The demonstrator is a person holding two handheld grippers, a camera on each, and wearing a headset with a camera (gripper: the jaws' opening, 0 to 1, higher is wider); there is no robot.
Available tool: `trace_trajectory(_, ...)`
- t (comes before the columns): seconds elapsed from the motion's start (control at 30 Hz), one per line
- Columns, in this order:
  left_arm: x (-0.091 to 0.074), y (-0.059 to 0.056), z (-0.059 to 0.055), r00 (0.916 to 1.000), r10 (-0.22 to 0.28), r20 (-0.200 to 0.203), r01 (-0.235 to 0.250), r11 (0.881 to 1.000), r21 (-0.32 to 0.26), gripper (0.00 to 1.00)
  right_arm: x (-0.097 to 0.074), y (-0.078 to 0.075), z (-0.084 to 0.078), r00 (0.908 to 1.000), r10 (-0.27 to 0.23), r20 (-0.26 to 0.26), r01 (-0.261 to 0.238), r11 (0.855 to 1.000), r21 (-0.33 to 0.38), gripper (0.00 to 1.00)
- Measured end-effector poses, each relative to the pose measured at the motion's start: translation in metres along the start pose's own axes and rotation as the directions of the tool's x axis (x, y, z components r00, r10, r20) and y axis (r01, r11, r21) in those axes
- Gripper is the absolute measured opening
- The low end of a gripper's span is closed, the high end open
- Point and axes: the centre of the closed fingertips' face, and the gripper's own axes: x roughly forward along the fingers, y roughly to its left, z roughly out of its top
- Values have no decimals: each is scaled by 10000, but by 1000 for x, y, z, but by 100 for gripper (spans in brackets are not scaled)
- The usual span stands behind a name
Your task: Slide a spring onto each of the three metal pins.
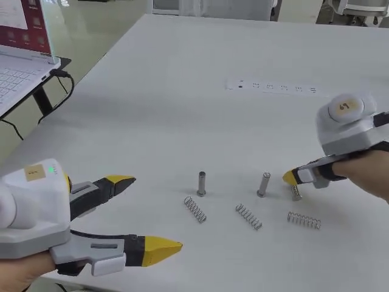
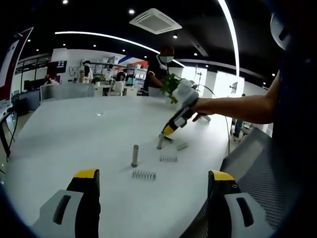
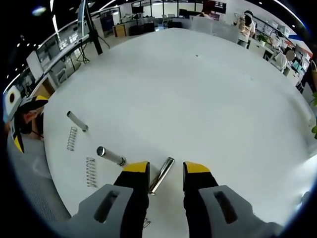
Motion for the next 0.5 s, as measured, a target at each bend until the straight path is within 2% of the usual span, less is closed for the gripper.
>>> trace_trajectory(0.23,0,-1,1,10000,-4,56,4,10000,-13,87,3,-2,-5,9992,-160,-354,168,9996,222,18)
trace_trajectory(0.5,0,-1,2,10000,-29,77,29,10000,-10,86,4,-2,-4,9987,-144,-488,176,9977,660,14)
